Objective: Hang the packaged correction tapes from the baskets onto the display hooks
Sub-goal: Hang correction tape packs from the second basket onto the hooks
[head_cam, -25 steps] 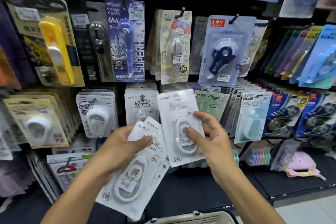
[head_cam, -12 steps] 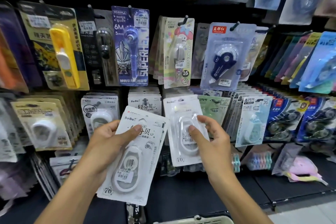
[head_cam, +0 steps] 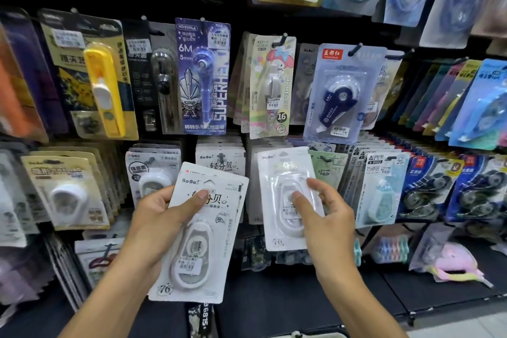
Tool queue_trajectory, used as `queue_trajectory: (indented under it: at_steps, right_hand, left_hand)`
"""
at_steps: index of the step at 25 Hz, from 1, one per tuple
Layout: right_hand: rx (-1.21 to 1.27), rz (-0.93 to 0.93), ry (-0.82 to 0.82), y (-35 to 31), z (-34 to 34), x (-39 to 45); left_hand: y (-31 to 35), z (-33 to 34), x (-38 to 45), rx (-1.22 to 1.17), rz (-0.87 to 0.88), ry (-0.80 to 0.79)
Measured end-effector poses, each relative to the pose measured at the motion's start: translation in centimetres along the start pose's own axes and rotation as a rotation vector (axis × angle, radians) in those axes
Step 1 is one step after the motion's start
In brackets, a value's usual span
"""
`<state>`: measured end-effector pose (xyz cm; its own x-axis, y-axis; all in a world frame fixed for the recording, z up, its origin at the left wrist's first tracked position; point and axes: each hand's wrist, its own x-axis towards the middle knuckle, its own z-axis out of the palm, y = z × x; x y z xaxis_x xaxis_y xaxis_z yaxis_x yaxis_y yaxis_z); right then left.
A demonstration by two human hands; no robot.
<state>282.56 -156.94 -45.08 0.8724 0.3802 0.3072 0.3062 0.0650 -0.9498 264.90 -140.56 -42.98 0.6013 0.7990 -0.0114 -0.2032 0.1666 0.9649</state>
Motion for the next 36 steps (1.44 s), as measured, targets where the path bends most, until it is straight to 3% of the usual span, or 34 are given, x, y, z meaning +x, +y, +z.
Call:
queue_trajectory:
  at_steps: [7,11,13,15,17,18,23,28,31,34,36]
  right_hand:
    - [-0.012,0.017,-0.011,0.5,-0.6,-0.8]
    - [-0.262,0.055,-0.105,0.4,0.5,0.5]
    - [-0.522,-0.087,-0.139,-0.2,1.1,0.3]
    - [-0.439,-0.158,-0.280,-0.7,2.1,-1.4]
    - [-0.207,-0.014,-0.559,-0.7,3.6,-3.9]
    - [-0.128,0.017,-0.607,-0.3,4.3,-4.7]
    - [0.315,0.206,-0.395,-0.4,5.4,-3.4]
    - [0.292,0.146,-0.380,0.0,4.6,-3.5]
    - [0.266,0.100,-0.368,0.3,4.8,-3.5]
    - [0.032,0.023,-0.325,0.1,7.0,-2.6]
    - [-0.128,-0.004,-0.318,-0.3,8.6,-1.7]
  left_hand:
    - [0.0,-0.2,0.1,-0.021,0.039,0.050]
    - [-0.2,-0.1,0.2,-0.071,0.002,0.059]
    - [-0.4,0.1,0.1,-0.102,-0.026,0.072]
    - [-1.0,0.9,-0.2,-0.140,-0.059,0.084]
    - [-1.6,1.7,-0.4,-0.176,-0.091,0.083]
    - [-1.6,2.0,-0.5,-0.182,-0.113,0.057]
    - [-0.1,0.1,-0.4,0.009,-0.176,-0.157]
    - [2.0,-2.7,-0.3,0.067,-0.112,0.025]
    - [3.8,-4.8,-0.3,0.047,0.084,0.227]
    - [4.5,-5.0,-0.8,-0.025,0.236,0.309]
    - [4.1,-4.1,-0.9,-0.004,0.241,0.345]
